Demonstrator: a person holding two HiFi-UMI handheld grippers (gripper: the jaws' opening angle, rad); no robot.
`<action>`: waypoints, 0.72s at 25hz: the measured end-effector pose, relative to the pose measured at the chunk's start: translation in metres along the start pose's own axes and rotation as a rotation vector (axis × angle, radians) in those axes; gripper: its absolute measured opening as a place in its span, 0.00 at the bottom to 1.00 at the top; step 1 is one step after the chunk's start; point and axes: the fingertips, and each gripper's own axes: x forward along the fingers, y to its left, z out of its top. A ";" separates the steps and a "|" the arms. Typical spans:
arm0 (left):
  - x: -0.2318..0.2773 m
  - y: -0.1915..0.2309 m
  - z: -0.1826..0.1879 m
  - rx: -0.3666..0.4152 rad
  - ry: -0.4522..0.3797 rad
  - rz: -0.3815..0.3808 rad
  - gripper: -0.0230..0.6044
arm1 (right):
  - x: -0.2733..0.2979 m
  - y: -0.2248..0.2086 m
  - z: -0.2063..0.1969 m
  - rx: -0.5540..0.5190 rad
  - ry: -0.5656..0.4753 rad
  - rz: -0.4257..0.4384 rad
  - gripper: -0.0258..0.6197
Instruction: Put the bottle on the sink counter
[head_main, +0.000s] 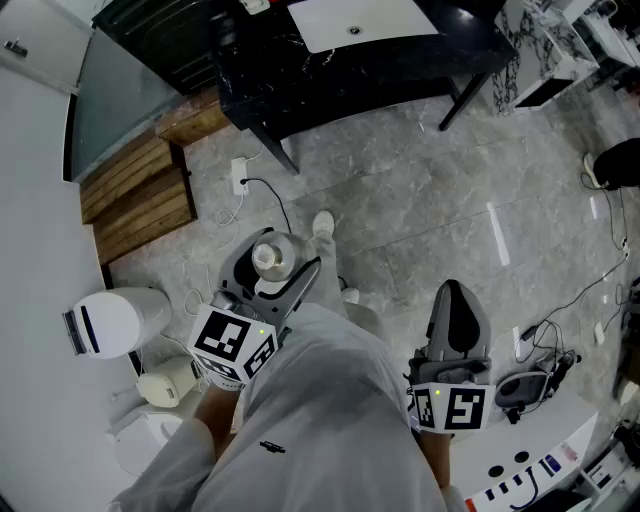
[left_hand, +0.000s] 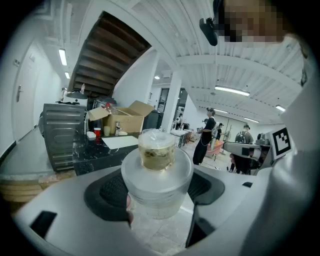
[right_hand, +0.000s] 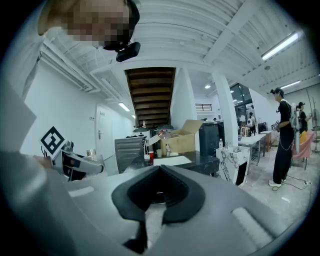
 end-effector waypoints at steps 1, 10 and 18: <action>-0.005 -0.012 0.003 0.020 -0.001 -0.001 0.57 | -0.008 -0.002 0.000 -0.005 -0.002 0.005 0.06; -0.024 -0.081 -0.007 0.129 0.018 -0.024 0.57 | -0.059 -0.004 -0.007 -0.033 0.002 0.013 0.06; -0.034 -0.105 -0.010 0.131 0.000 -0.053 0.57 | -0.078 -0.016 0.001 -0.007 -0.060 -0.038 0.05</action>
